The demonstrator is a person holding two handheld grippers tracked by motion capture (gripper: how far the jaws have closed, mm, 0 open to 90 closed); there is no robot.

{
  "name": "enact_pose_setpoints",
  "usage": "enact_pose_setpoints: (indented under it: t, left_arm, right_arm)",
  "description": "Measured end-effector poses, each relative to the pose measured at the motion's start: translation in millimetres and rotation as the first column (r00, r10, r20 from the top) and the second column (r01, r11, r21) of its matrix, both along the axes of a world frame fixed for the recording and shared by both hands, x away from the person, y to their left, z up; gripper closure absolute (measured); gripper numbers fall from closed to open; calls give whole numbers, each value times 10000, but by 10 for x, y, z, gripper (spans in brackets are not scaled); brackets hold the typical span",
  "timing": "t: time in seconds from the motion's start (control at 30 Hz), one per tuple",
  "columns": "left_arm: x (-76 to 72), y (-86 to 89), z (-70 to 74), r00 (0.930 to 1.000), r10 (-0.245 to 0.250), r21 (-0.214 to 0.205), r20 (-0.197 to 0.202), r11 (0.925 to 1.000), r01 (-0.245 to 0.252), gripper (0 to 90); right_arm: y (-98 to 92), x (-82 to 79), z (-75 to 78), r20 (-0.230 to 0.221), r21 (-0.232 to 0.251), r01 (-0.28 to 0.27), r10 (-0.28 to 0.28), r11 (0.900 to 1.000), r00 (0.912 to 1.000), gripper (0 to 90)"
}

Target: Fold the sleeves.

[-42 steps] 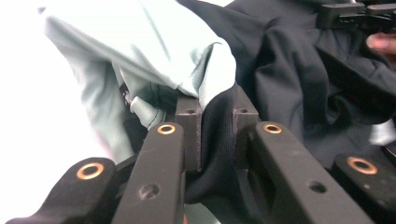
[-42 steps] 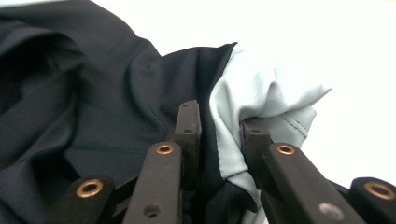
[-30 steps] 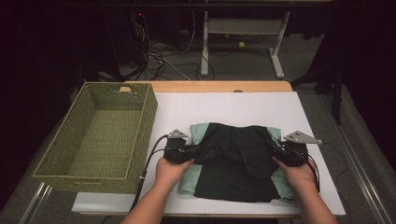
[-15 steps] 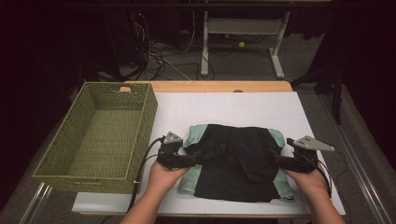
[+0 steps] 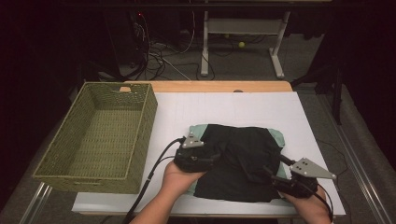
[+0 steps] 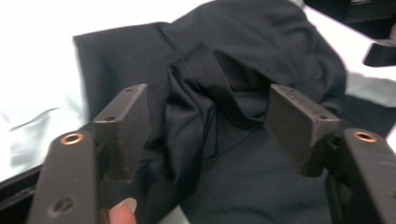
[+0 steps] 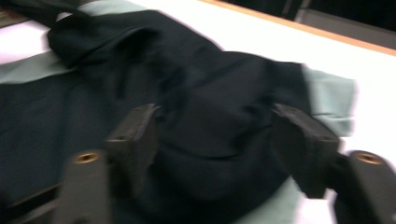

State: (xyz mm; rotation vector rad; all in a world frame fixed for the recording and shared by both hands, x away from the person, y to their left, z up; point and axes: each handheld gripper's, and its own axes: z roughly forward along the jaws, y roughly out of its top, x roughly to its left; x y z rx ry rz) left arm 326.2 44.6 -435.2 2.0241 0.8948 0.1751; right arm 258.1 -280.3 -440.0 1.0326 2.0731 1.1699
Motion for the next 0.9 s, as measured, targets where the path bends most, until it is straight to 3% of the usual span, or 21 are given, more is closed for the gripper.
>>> enact_pose_setpoints:
  t: [0.07, 0.13, 0.2, 0.3, 0.4, 0.43, 0.53, 0.7, 0.9]
  left_arm:
    - [71, -92, -14, 9998, 11, 141, -190, 9999, -8, 351]
    - [138, -163, 2, 9995, -56, 7, -299, 10000, 57, 354]
    - [197, -251, 26, 9995, -112, 232, -283, 9997, 118, 380]
    - [283, -360, 25, 9987, -161, 539, -474, 9984, 186, 381]
    - [321, -388, -27, 9974, -119, 751, -706, 9970, 172, 554]
    - [306, -397, -40, 9977, -239, 839, -639, 9960, 292, 645]
    - [224, -394, -60, 9983, -474, 863, -344, 9950, 502, 793]
    - [22, -257, -70, 9983, -577, 615, 52, 9965, 573, 849]
    - [-333, -48, -134, 9954, -953, 233, 130, 9952, 950, 850]
  right_arm:
    - [98, -56, -37, -77, -145, -359, 358, 9992, 9993, 397]
    - [193, -99, -55, -96, -435, -697, 694, 9966, 9975, 449]
    - [271, -117, -84, -71, -884, -763, 760, 9932, 9971, 477]
    - [323, -107, -149, -436, -1086, -1022, 980, 9888, 9942, 509]
    - [336, -77, -213, -776, -1307, -999, 903, 9864, 9929, 613]
    - [325, -64, -232, -926, -1308, -971, 853, 9866, 9920, 687]
    - [283, -53, -270, -1075, -1297, -883, 745, 9876, 9914, 880]
    - [201, -105, -195, -593, -996, -558, 500, 9935, 9970, 888]
    - [89, -259, -81, -100, -605, -342, 337, 9976, 9994, 891]
